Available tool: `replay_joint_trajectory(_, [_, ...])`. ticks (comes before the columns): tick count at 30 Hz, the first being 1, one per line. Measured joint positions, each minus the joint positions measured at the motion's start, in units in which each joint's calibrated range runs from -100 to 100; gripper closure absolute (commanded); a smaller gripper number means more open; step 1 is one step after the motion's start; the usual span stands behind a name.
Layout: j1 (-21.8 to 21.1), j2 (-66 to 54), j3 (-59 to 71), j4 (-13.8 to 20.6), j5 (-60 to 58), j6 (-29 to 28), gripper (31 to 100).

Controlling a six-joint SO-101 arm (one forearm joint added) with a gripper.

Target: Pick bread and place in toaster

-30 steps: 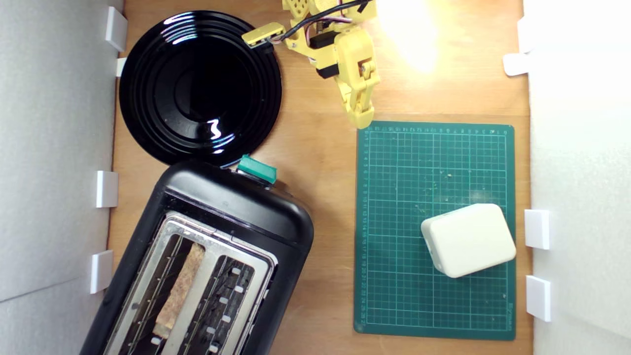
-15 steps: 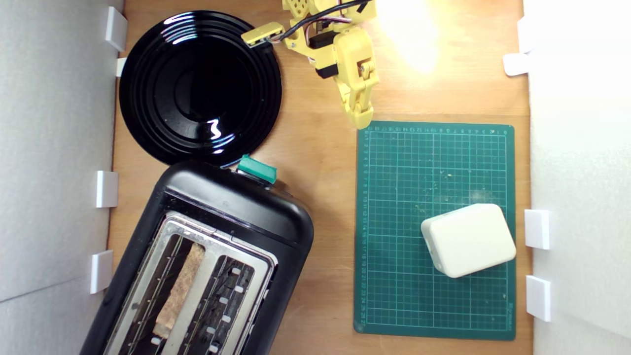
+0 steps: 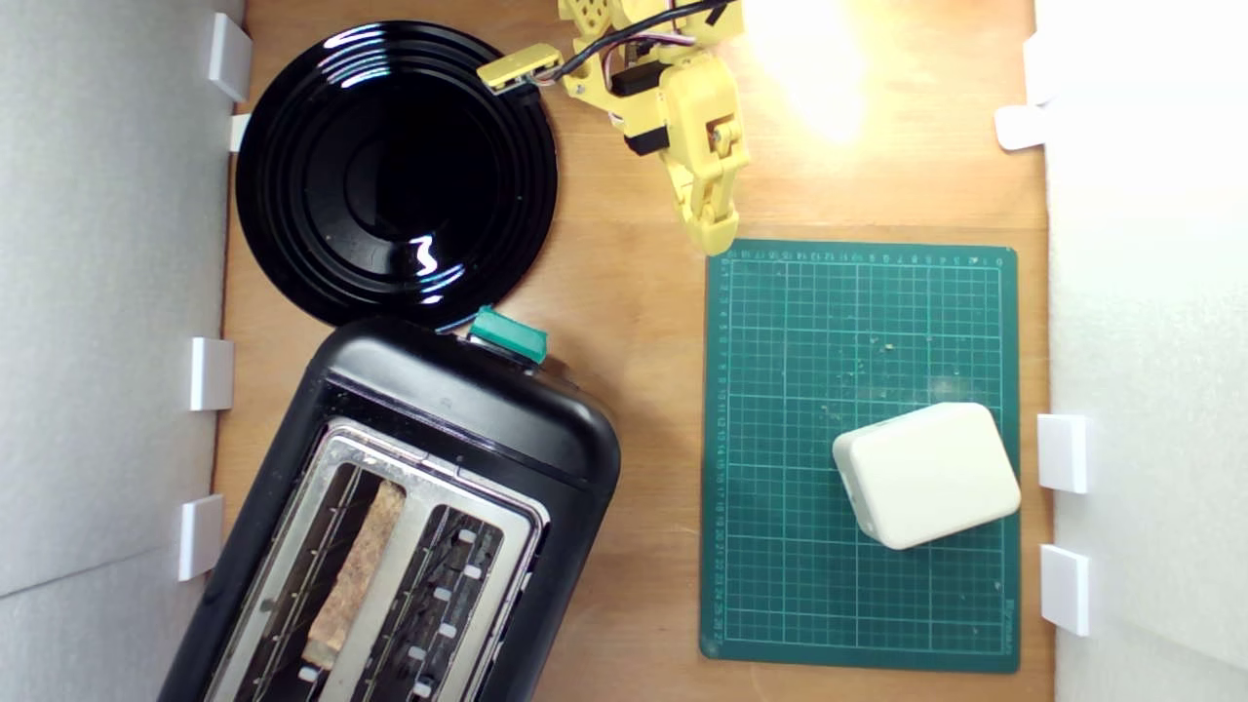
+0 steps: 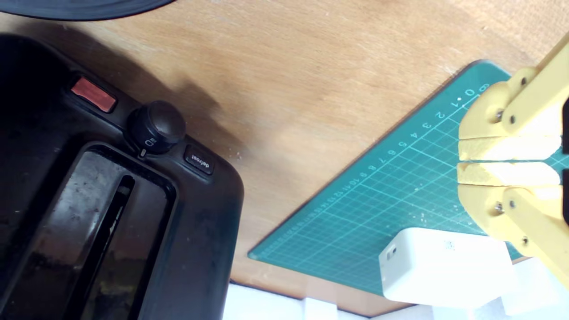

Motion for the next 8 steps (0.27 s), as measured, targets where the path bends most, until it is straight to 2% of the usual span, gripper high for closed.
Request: replay_joint_trajectory(8, [0.2, 0.0, 0.0, -0.1, 0.0, 0.0, 96.7])
